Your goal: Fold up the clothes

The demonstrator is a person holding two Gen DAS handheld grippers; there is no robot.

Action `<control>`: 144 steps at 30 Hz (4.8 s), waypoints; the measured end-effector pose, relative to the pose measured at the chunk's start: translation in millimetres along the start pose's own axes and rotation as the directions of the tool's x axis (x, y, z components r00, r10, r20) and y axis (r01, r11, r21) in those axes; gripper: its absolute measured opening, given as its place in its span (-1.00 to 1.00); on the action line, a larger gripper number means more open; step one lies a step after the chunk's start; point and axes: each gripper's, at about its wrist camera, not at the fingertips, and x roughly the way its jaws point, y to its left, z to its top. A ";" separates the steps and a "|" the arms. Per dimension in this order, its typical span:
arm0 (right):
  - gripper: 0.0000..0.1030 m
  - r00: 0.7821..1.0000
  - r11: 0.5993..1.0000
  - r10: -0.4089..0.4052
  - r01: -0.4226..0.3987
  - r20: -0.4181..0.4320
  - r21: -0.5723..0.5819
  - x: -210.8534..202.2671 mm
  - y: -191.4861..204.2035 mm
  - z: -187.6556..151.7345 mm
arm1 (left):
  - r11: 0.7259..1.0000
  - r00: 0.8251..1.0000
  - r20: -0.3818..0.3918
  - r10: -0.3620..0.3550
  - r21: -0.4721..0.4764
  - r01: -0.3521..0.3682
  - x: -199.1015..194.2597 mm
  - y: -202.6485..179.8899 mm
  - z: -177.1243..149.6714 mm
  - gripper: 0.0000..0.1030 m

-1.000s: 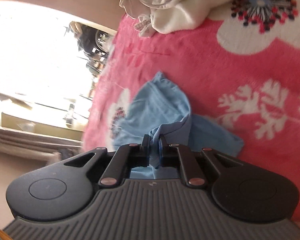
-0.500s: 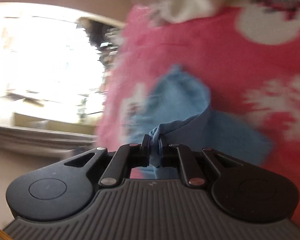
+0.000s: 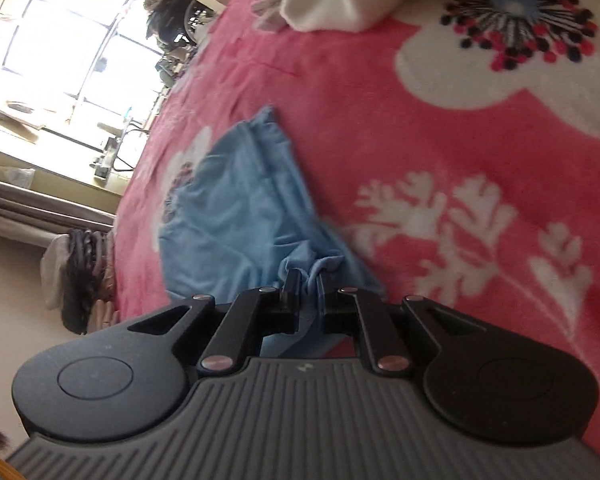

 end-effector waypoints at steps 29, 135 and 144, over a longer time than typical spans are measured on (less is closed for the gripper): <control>-0.79 0.978 0.900 -0.206 0.206 0.042 -0.384 0.0 65.7 -25.7 | 0.957 0.985 0.053 -0.165 -0.231 0.173 -9.4 56.8 3.2 -0.32; -0.80 0.982 0.867 -0.155 0.188 0.109 -0.462 81.0 100.1 98.8 | 0.804 0.975 0.068 -0.212 -0.555 0.213 34.3 82.0 -63.2 0.19; -0.95 0.975 0.856 -0.220 0.176 -0.036 -0.486 71.5 80.2 48.8 | 0.814 0.977 0.062 -0.204 -0.543 0.204 32.6 80.0 -62.0 0.20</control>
